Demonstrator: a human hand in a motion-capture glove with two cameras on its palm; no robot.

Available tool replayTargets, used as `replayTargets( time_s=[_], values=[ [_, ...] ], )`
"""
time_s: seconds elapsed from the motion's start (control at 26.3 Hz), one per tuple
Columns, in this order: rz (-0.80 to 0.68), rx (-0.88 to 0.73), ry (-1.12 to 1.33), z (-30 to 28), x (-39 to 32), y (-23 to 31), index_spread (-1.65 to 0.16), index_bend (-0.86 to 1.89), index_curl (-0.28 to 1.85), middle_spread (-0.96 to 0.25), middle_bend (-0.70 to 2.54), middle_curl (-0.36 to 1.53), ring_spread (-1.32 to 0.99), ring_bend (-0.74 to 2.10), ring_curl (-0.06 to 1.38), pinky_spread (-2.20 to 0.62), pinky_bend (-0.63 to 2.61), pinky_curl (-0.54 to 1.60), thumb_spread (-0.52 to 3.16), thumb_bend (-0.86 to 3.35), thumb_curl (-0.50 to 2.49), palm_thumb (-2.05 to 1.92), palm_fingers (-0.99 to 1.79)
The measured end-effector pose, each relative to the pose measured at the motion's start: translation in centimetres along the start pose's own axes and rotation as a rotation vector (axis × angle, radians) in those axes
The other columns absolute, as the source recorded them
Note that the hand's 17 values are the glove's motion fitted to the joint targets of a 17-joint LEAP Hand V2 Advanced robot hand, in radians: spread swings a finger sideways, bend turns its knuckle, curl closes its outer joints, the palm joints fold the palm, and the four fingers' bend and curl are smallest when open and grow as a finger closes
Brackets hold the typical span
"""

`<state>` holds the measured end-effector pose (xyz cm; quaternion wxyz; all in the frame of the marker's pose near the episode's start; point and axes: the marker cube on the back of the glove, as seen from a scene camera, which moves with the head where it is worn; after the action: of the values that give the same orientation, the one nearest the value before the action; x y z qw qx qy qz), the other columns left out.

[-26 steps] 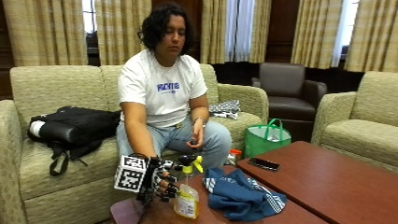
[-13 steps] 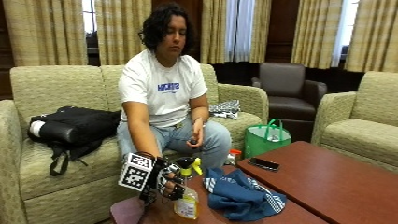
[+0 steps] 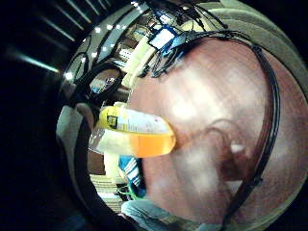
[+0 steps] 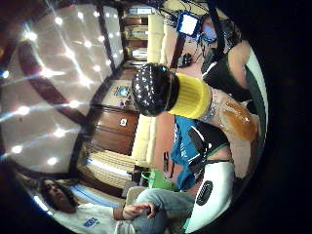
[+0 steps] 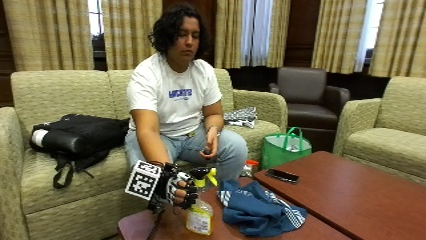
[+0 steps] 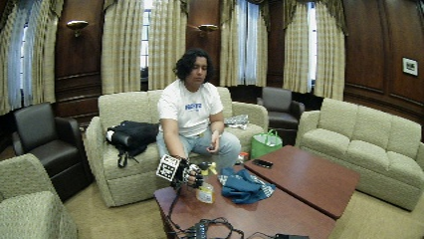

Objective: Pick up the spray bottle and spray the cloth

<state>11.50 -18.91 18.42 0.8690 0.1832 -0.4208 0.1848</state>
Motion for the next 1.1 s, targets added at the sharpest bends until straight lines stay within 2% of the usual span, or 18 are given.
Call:
replayTargets(
  time_s=[0.27, 0.34, 0.46, 0.8, 1.1],
  values=[
    [0.011, -0.019, -0.088, -0.2, 0.1, 0.2, -0.34, 0.11, 0.26, -0.25, 0.27, 0.43, -0.24, 0.51, 0.4, -0.3, 0.57, 0.41, 0.82, -0.03, 0.45, 0.96, 1.2],
    [0.03, -0.014, -0.097, -0.3, 0.3, 0.1, -0.32, 0.26, 0.32, -0.25, 0.32, 0.46, -0.24, 0.51, 0.42, -0.29, 0.49, 0.4, 0.68, 0.02, 0.5, 1.05, 1.3],
    [0.055, -0.013, -0.103, -0.4, 0.2, -0.3, -0.32, 0.32, 0.35, -0.25, 0.37, 0.49, -0.24, 0.56, 0.45, -0.27, 0.52, 0.43, 0.58, 0.03, 0.54, 1.11, 1.34],
    [0.045, -0.031, -0.131, -0.1, 0.1, -0.2, -0.29, 0.48, 0.46, -0.28, 0.46, 0.59, -0.25, 0.76, 0.55, -0.2, 0.76, 0.55, 0.44, 0.06, 0.63, 1.19, 1.31],
    [0.037, -0.061, -0.144, 0.0, 0.5, 0.4, -0.28, 0.57, 0.55, -0.28, 0.56, 0.69, -0.24, 0.82, 0.61, -0.19, 0.76, 0.59, 0.32, 0.01, 0.67, 1.16, 1.14]
  ],
)
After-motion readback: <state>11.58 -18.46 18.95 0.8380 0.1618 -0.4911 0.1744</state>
